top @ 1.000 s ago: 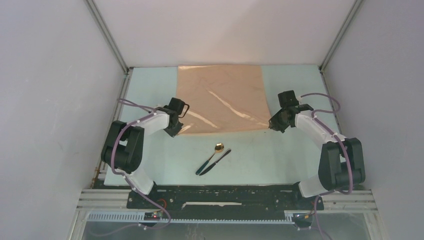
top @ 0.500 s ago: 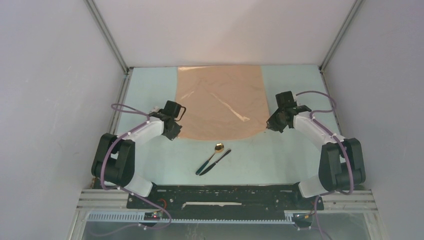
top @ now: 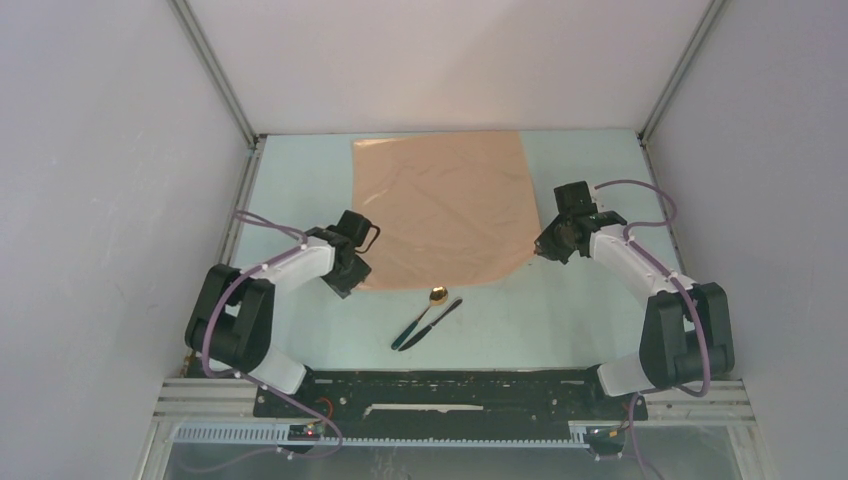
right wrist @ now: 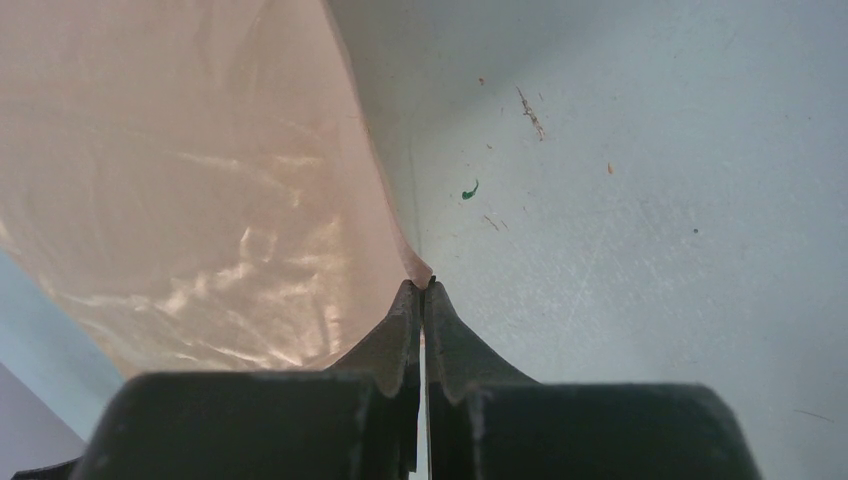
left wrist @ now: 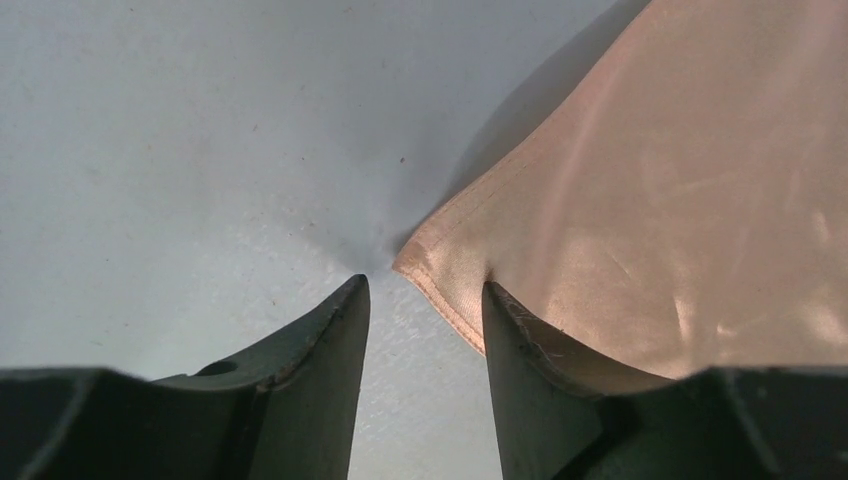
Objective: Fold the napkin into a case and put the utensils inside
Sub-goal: Pick up the flattened napkin from the center of the board.
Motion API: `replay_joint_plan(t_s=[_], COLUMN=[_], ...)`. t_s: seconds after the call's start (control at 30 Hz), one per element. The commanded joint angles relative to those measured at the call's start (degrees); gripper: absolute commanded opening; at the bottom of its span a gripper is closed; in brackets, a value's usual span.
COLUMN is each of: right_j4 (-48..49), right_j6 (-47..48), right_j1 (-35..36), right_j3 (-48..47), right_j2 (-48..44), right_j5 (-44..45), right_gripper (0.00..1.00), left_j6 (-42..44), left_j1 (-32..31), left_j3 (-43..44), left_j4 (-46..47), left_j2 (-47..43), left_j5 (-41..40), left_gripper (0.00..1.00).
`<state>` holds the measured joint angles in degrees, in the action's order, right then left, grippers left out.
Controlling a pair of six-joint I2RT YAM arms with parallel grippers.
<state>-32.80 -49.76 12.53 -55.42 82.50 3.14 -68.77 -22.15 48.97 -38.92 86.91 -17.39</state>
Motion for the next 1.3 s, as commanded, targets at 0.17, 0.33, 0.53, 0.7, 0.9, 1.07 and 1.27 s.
replay_joint_plan(t_s=[0.17,0.33,0.53,0.7,0.9,1.07,1.27], right_j4=[0.47,0.64,0.60,0.88,1.27,2.49,7.06], right_j6=[0.71,0.54,0.78,0.98,1.88,4.01,11.13], right_j1=[0.30,0.14,-0.12,-0.05,0.03,0.03,-0.17], right_j3=[-0.14,-0.14,-0.15,-0.19,-0.14,-0.15,1.24], right_j2=[-0.47,-0.49,-1.02,-0.82,-0.66,-1.18,-3.36], right_j5=[0.03,-0.55,-1.28,-1.63,-2.13,-3.92,-9.65], right_gripper=[0.00,0.00,0.00,0.00,0.00,0.00,0.00], left_j6=[-1.27,-2.04,-0.37,2.41,3.31,4.28,6.30], left_j1=[0.35,0.90,3.45,3.08,2.26,0.77,-0.96], left_j3=[2.68,0.32,-5.66,-3.76,-2.21,0.02,-0.91], left_j4=[0.54,3.99,12.08,12.25,11.10,7.14,7.94], left_j2=[4.30,6.83,5.33,2.87,-1.69,-4.64,-13.86], left_j5=[-0.95,0.52,0.94,-0.47,-1.79,-2.20,-2.41], left_gripper=[0.55,0.48,0.20,0.04,0.00,0.00,0.00])
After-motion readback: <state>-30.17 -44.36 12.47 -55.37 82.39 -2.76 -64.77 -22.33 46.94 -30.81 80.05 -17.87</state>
